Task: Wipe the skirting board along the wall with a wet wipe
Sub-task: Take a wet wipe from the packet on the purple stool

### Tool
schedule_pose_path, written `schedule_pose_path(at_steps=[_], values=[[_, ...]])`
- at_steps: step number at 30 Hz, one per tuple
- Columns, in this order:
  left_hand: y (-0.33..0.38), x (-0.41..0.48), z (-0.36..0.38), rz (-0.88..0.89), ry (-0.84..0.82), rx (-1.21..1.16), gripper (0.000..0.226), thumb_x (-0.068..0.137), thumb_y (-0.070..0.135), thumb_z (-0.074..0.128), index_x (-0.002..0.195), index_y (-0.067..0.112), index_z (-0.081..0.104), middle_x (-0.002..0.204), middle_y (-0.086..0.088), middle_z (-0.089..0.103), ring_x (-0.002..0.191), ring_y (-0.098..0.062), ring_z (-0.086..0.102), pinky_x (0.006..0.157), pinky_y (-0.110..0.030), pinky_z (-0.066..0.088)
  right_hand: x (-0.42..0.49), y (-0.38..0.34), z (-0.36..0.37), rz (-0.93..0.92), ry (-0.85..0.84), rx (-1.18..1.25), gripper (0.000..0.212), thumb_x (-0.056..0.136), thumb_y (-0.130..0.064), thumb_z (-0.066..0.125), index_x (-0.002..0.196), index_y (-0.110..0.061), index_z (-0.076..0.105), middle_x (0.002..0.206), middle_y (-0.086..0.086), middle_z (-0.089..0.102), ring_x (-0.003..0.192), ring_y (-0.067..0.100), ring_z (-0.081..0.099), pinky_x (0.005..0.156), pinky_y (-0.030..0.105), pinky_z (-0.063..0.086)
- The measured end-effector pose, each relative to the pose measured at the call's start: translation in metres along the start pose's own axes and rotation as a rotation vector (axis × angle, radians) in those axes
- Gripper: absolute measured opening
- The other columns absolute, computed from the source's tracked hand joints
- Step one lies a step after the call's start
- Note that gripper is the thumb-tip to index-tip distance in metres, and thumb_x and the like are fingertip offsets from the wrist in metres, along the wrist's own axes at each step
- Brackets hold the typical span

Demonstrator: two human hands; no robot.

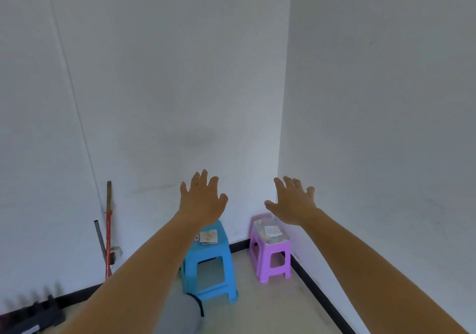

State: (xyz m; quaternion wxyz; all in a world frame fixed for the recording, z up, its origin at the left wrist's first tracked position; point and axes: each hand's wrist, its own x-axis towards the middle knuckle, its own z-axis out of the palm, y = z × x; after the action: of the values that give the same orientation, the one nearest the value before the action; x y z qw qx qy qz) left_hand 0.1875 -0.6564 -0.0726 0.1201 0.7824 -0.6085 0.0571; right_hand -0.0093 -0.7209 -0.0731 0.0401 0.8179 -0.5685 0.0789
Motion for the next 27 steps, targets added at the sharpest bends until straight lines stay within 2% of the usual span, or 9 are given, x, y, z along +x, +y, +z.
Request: schedule_pose_path(at_steps=[8, 12, 16, 22, 27], values=[[0.01, 0.202, 0.064, 0.068, -0.005, -0.059, 0.057, 0.101, 0.038, 0.03, 0.152, 0.018, 0.018, 0.161, -0.008, 0.005, 0.148, -0.024, 0.004, 0.118, -0.046, 0.008, 0.188, 0.033, 0.041, 0.059, 0.025, -0.056, 0.067, 0.095, -0.048, 0.036, 0.15, -0.015, 0.017, 0.157, 0.007, 0.019, 0.144, 0.025, 0.018, 0.11, 0.051, 0.02], [0.028, 0.292, 0.115, 0.126, 0.041, -0.069, 0.057, 0.101, 0.036, 0.031, 0.153, 0.018, 0.015, 0.161, -0.008, 0.007, 0.147, -0.024, 0.008, 0.118, -0.043, 0.013, 0.275, 0.058, 0.082, 0.086, 0.043, -0.056, 0.061, 0.096, -0.046, 0.036, 0.147, -0.014, 0.025, 0.15, 0.007, 0.031, 0.137, 0.025, 0.029, 0.107, 0.049, 0.024], [0.048, 0.395, 0.182, 0.149, 0.046, -0.045, 0.055, 0.101, 0.037, 0.029, 0.151, 0.018, 0.019, 0.16, -0.009, 0.008, 0.147, -0.024, 0.01, 0.118, -0.044, 0.016, 0.375, 0.094, 0.134, 0.079, 0.037, -0.094, 0.059, 0.096, -0.048, 0.035, 0.145, -0.015, 0.028, 0.148, 0.006, 0.034, 0.135, 0.025, 0.033, 0.107, 0.048, 0.025], [0.081, 0.55, 0.286, 0.069, -0.084, -0.136, 0.054, 0.101, 0.035, 0.031, 0.151, 0.015, 0.021, 0.16, -0.011, 0.007, 0.146, -0.027, 0.013, 0.117, -0.043, 0.022, 0.534, 0.162, 0.214, 0.09, -0.076, -0.089, 0.061, 0.095, -0.051, 0.035, 0.145, -0.017, 0.028, 0.148, 0.005, 0.033, 0.134, 0.026, 0.033, 0.105, 0.047, 0.026], [0.086, 0.624, 0.381, 0.072, -0.236, -0.128, 0.055, 0.101, 0.036, 0.03, 0.151, 0.016, 0.02, 0.16, -0.01, 0.005, 0.146, -0.026, 0.013, 0.117, -0.041, 0.023, 0.626, 0.192, 0.297, 0.161, -0.259, -0.013, 0.062, 0.095, -0.052, 0.036, 0.146, -0.017, 0.027, 0.15, 0.006, 0.031, 0.135, 0.025, 0.032, 0.107, 0.047, 0.027]])
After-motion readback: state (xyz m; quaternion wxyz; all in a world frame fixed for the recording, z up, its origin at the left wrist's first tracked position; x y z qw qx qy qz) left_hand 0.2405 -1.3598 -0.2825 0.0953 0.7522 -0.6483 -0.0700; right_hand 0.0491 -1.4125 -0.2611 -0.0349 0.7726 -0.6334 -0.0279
